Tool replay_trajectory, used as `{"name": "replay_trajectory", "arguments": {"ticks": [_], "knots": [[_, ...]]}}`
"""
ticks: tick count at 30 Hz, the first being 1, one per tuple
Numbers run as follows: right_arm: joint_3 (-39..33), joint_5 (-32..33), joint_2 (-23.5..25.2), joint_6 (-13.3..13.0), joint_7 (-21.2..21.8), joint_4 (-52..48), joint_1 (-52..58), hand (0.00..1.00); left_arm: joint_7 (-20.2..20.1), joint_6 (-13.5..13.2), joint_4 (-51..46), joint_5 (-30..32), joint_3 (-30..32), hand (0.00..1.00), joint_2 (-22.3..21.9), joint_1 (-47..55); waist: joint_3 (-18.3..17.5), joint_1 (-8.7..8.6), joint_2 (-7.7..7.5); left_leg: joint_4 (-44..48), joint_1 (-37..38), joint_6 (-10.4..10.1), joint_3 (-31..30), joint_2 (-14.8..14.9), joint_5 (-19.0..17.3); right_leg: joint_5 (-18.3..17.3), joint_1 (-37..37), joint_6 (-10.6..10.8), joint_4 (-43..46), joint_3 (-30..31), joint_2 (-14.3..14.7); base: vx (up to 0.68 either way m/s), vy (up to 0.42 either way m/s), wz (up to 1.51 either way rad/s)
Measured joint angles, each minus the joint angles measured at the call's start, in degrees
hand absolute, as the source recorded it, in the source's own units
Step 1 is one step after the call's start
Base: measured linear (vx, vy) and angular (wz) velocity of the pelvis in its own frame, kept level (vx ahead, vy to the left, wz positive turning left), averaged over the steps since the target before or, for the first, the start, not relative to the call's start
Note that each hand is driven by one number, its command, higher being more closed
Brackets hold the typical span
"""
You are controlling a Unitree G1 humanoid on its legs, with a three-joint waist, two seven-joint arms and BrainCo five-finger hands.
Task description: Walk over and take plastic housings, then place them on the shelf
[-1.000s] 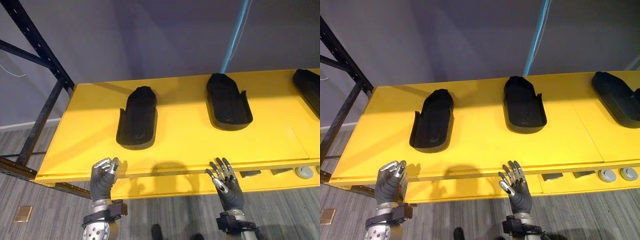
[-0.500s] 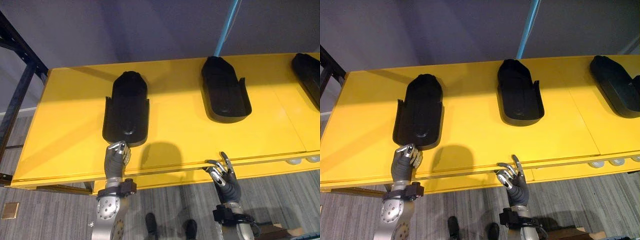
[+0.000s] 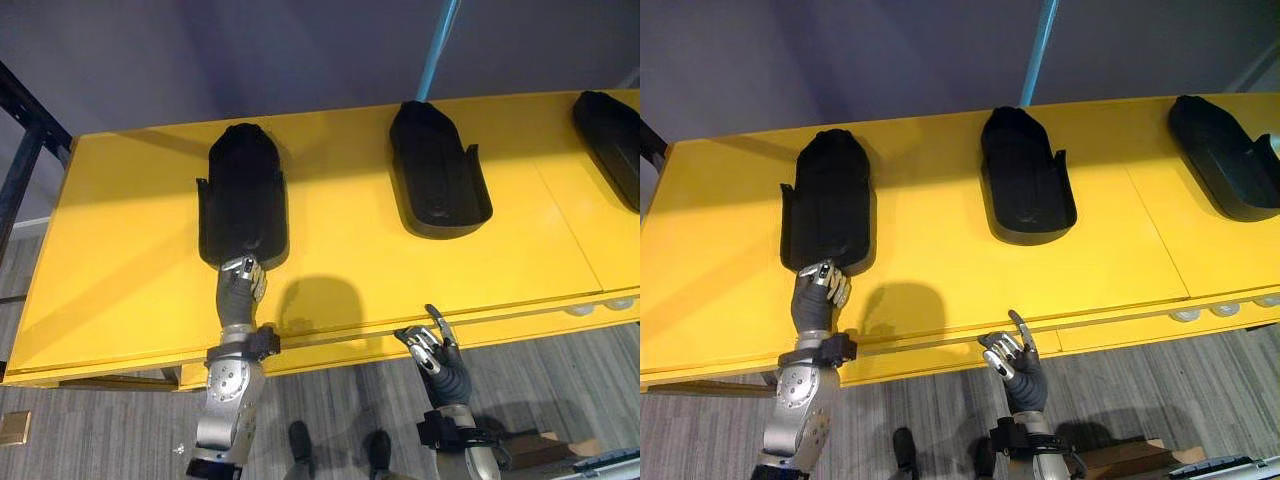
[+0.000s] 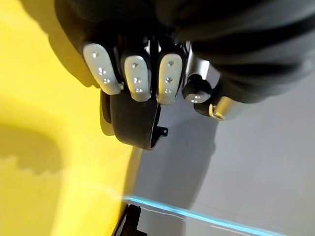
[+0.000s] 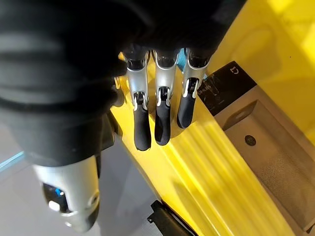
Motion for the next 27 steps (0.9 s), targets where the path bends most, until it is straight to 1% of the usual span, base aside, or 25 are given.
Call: {"name": "replay_trajectory", "arguments": {"ticks": [5, 9, 10, 11, 12, 13, 14, 16, 17, 18, 20, 22, 25, 26, 27], "knots": [[0.07, 0.76, -0.06, 0.03, -0.01, 1.77, -0.69, 0.0, 0.93, -0.26, 1.3, 0.01, 0.38, 1.0, 0.88, -1.93, 0.4, -0.53, -0.01, 0.0, 0.0, -0.01, 0.15, 0.01, -0.01, -0.01, -0.14, 0.0, 0.11, 0.17, 0.01, 0.0, 0.0, 0.0], [0.41, 1.03, -0.5, 0.07, -0.04, 2.36, -0.92, 0.0, 1.25, -0.44, 1.34, 0.03, 0.33, 1.0, 0.86, -2.12, 0.65, -0.52, 0.0, 0.0, 0.06, -0.01, 0.16, 0.01, -0.01, -0.04, -0.19, 0.0, 0.36, 0.19, -0.02, 0.0, 0.0, 0.0], [0.44, 1.01, -0.52, 0.07, -0.03, 2.36, -0.92, 0.0, 1.27, -0.3, 0.66, 0.11, 0.27, 0.0, 0.77, -1.38, 0.66, -0.55, 0.01, 0.0, 0.1, -0.01, 0.05, -0.02, -0.01, -0.06, -0.11, 0.0, 0.42, 0.1, -0.05, 0.0, 0.0, 0.0], [0.44, 1.01, -0.51, 0.07, -0.03, 2.36, -0.92, 0.0, 1.32, 0.29, -0.73, 0.07, 0.12, 0.0, 0.57, -0.39, 0.67, -0.64, 0.02, 0.0, 0.14, -0.01, -0.06, -0.04, -0.01, -0.09, -0.03, 0.01, 0.45, 0.0, -0.07, 0.01, -0.014, 0.04], [0.38, 1.01, -0.48, 0.07, -0.03, 2.36, -0.74, 0.0, 1.38, 1.13, -4.29, 0.06, -0.15, 0.0, -0.13, 3.13, 0.67, -0.81, 0.02, 0.01, 0.3, -0.01, -0.15, -0.14, -0.01, -0.25, 0.14, 0.08, 0.53, -0.06, -0.15, 0.03, -0.014, 0.07], [0.22, 0.99, -0.47, 0.07, -0.04, 2.36, -0.39, 0.0, 1.09, 1.48, -8.81, 0.03, -1.02, 0.0, -1.04, 8.3, 0.72, -0.81, 0.06, 0.01, 0.75, -0.11, -0.33, -0.27, -0.09, -0.51, 0.69, 0.19, 0.54, -0.27, -0.28, 0.02, -0.011, 0.09], [-0.01, 0.98, -0.47, 0.08, -0.04, 2.36, -0.04, 0.0, 0.74, 1.58, -11.21, 0.03, -1.85, 0.0, -1.48, 11.1, 0.72, -0.77, 0.05, 0.01, 1.14, -0.22, -0.6, -0.34, -0.17, -0.71, 1.15, 0.26, 0.54, -0.51, -0.35, 0.04, -0.016, 0.24], [-1.28, 0.93, -0.51, 0.08, -0.12, 2.36, 1.42, 0.0, -1.26, 1.72, -19.15, -0.01, -4.92, 0.0, -2.32, 21.0, 0.7, -0.34, 0.04, 0.0, 2.9, -0.59, -2.45, -0.62, -0.45, -1.61, 3.96, 0.23, 0.52, -2.38, -0.62, 0.06, -0.028, 0.38], [-1.63, 0.92, -0.52, 0.08, -0.16, 2.36, 1.75, 0.0, -1.65, 1.71, -21.12, -0.01, -5.27, 0.0, -2.33, 22.72, 0.69, -0.15, 0.06, -0.01, 3.24, -0.62, -3.04, -0.72, -0.46, -1.88, 4.53, 0.31, 0.51, -2.94, -0.7, 0.04, -0.028, 0.41], [-2.46, 0.72, -0.52, 0.1, -0.17, 2.44, 2.33, 0.0, -2.85, 1.53, -24.38, -0.01, -5.32, 0.0, -2.43, 24.82, 0.67, 0.28, 0.06, -0.02, 3.92, -0.64, -3.81, -0.79, -0.48, -2.2, 5.68, 0.39, 0.52, -3.85, -0.77, 0.0, -0.02, 0.42], [-2.83, 0.69, -0.75, 0.1, -0.19, 2.46, 2.9, 0.0, -3.37, 0.73, -27.64, 0.15, -4.99, 0.0, -2.65, 26.38, 0.38, 0.64, 0.06, -0.03, 4.55, -0.64, -4.95, -0.85, -0.48, -2.41, 6.88, 0.41, 0.43, -4.93, -0.78, -0.01, -0.018, 0.29], [-3.11, 0.15, -0.75, 0.12, -0.21, 2.5, 2.93, 0.0, -3.08, -0.65, -28.5, 0.53, -4.2, 0.0, -2.97, 26.86, -0.37, 0.97, 0.11, -0.02, 4.77, -0.59, -4.96, -0.85, -0.44, -2.39, 7.09, 0.41, 0.42, -4.92, -0.76, -0.01, -0.002, 0.02], [-3.43, -1.51, -0.92, 0.11, -0.54, 2.51, 1.77, 0.0, -0.66, -1.92, -28.49, 3.69, -3.04, 0.0, -3.96, 27.45, -1.79, 0.99, -0.19, 0.91, 6.33, -0.72, -4.12, -0.84, -1.12, -2.21, 7.76, 0.35, 0.36, -3.33, -0.81, -0.02, 0.003, -0.28], [-3.5, -1.67, -0.95, 0.08, -0.85, 2.52, -0.93, 0.0, 0.45, -2.81, -28.43, 4.73, -2.11, 0.0, -4.46, 27.12, -1.86, 1.79, -0.97, 7.25, 4.82, -0.89, -5.08, -0.79, -4.32, -1.78, 7.48, 0.24, 0.81, -0.41, -0.99, -0.04, -0.013, -1.34], [-3.47, -2.87, -1.67, 0.05, -1.2, 2.6, -4.65, 0.0, 1.76, -3.74, -28.43, 5.48, -0.87, 0.0, -5.06, 27.35, -2.05, 4.06, -1.12, 16.4, 2.71, -1.73, -11.52, 0.07, -10.09, -0.8, 6.77, 0.2, 1.38, 5.03, 0.03, -0.05, -0.023, -1.9]]}}
